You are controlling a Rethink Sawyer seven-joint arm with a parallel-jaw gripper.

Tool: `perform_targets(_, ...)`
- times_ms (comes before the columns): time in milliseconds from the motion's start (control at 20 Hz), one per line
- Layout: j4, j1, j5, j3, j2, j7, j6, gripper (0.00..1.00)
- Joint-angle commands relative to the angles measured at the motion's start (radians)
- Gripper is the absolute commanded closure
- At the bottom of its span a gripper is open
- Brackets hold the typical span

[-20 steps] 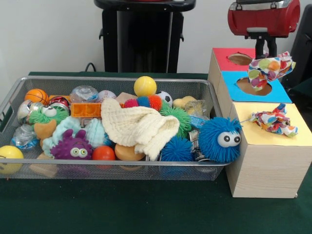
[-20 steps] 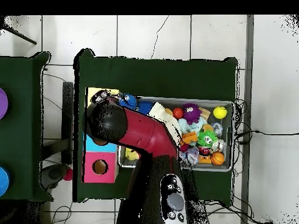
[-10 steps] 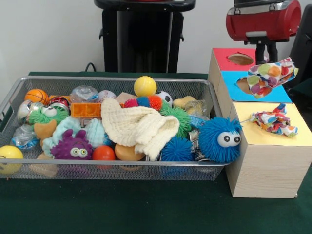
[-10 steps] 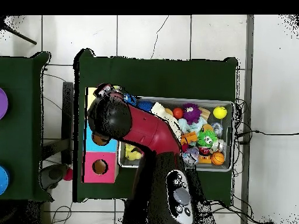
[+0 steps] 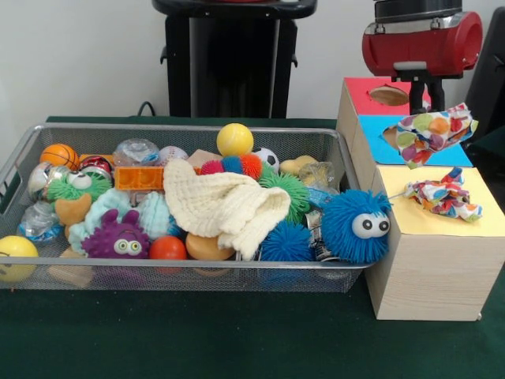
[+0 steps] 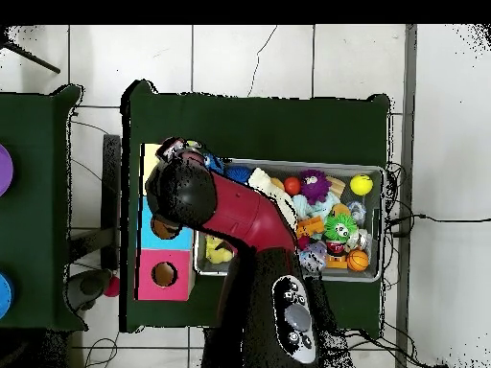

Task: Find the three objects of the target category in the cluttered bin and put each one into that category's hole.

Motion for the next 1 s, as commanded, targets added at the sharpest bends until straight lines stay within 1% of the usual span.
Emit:
perform_targets(50, 0.051, -0.014, 0.041, 0.1, 0.051, 0.175, -0.066, 1.0)
perform_targets(300, 0.067, -0.022, 0.05, 0.123, 0.052, 0.184, -0.093, 1.0)
perform_targets(550, 0.1, -0.049, 0.06, 0.188, 0.06, 0.206, -0.172, 1.0)
perform_targets(850, 0.089, -0.039, 0.055, 0.186, 0.076, 0.214, -0.2, 1.0)
perform_targets(1000, 0.086, -0.041, 0.044, 0.188, 0.087, 0.202, -0.213, 1.0)
